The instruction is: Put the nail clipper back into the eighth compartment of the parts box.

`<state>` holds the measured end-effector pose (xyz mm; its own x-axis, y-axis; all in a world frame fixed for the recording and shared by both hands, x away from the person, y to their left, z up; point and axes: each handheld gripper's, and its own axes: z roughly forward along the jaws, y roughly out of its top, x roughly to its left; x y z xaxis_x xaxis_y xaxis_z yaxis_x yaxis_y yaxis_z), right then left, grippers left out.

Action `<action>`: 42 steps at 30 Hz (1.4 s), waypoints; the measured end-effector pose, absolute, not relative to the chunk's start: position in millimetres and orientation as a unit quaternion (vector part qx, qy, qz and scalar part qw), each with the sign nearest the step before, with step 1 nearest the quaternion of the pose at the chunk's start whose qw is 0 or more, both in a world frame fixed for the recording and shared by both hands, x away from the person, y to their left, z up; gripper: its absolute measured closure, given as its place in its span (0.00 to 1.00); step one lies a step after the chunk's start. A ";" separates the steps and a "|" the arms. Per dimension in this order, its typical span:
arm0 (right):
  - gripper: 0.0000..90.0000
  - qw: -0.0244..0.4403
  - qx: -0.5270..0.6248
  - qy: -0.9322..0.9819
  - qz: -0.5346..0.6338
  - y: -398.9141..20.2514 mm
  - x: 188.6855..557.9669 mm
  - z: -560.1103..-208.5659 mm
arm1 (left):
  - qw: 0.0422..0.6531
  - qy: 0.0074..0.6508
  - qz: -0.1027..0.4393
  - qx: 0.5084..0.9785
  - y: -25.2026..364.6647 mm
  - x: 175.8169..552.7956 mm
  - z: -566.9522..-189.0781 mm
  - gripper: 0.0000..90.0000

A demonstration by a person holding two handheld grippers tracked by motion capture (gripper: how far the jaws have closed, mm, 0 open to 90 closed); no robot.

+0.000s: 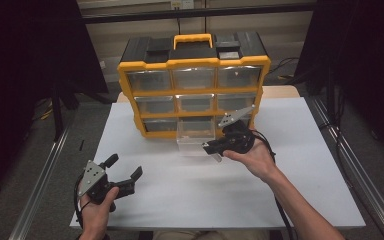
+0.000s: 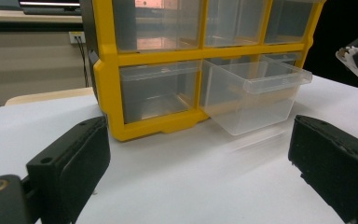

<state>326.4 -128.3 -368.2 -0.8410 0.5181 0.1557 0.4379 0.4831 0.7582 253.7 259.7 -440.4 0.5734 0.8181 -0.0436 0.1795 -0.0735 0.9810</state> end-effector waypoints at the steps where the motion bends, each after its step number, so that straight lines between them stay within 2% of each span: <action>1: 0.87 0.049 0.275 0.860 0.428 -127.7 327.9 -367.1 | 0.571 0.369 0.281 0.678 259.8 253.2 -440.1 0.06; 22: 0.87 0.072 0.268 0.849 0.450 -123.5 351.9 -329.7 | 0.575 0.369 0.277 0.675 261.0 252.5 -440.6 0.07; 42: 0.87 0.052 0.262 0.863 0.430 -96.4 388.0 -316.6 | 0.574 0.366 0.276 0.679 261.4 252.0 -440.7 0.07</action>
<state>388.0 -96.4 -316.6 -0.8575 0.4962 0.1359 0.4073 0.4935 0.7685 252.0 261.4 -440.7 0.5801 0.8132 -0.0457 0.1804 -0.0736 0.9808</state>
